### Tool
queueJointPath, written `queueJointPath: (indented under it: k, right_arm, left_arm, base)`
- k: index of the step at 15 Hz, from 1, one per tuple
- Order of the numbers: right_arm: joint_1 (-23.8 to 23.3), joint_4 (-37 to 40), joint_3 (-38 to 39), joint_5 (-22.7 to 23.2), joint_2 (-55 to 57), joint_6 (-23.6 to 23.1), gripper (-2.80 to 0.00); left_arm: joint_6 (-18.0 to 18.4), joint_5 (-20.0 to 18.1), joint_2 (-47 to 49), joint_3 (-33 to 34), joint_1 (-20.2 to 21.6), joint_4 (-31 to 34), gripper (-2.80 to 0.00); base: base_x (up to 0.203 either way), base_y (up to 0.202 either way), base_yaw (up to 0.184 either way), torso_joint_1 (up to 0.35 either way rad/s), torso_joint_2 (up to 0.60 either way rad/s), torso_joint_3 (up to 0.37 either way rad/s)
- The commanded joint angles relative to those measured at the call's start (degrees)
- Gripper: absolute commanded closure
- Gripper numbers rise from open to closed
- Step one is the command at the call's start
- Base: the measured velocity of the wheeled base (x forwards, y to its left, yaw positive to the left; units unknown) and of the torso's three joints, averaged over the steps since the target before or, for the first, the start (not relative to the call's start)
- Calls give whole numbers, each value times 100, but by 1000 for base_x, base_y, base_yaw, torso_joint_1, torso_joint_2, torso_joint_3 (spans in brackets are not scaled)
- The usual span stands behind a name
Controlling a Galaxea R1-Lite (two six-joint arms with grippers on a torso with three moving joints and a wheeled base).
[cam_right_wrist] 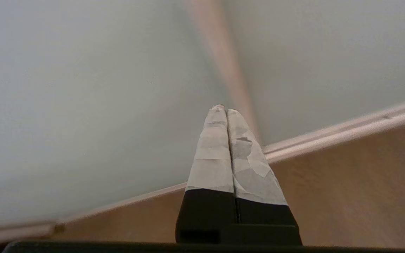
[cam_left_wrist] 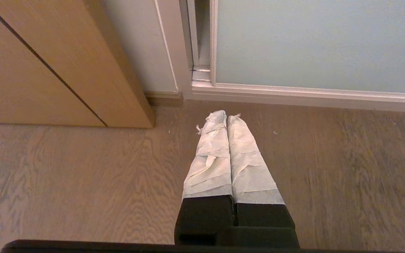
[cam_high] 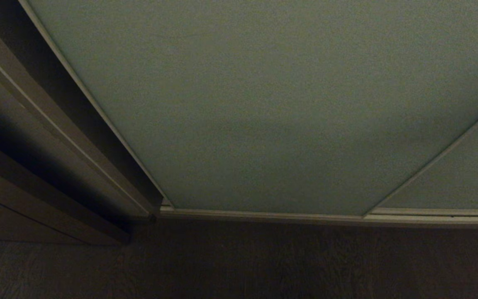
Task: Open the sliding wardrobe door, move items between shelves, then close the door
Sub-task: Close the door
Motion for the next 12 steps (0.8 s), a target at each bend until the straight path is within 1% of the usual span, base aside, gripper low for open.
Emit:
queueJointPath:
  k: [1, 4, 6, 9, 11, 12]
  right_arm:
    - [271, -28, -49, 15, -27, 13, 0]
    - [308, -64, -241, 15, 55, 18, 0]
    - [504, -69, -263, 15, -22, 20, 0]
    - [638, -66, -259, 15, -13, 21, 0]
    - [655, -48, -137, 20, -232, 24, 0]
    - [724, -60, 52, 26, -407, 2, 0]
  left_arm:
    - [0, 2, 7, 0, -2, 2, 0]
    - [0, 3, 7, 0, -2, 2, 0]
    - [0, 3, 7, 0, -2, 2, 0]
    - [0, 0, 7, 0, -2, 2, 0]
    - [0, -1, 7, 0, 4, 2, 0]
    - [0, 3, 7, 0, -2, 2, 0]
  base:
    - [0, 0, 0, 0, 0, 0]
    - [0, 0, 0, 0, 0, 0]
    - [0, 0, 0, 0, 0, 0]
    - [0, 0, 0, 0, 0, 0]
    - [0, 0, 0, 0, 0, 0]
    - [0, 0, 0, 0, 0, 0]
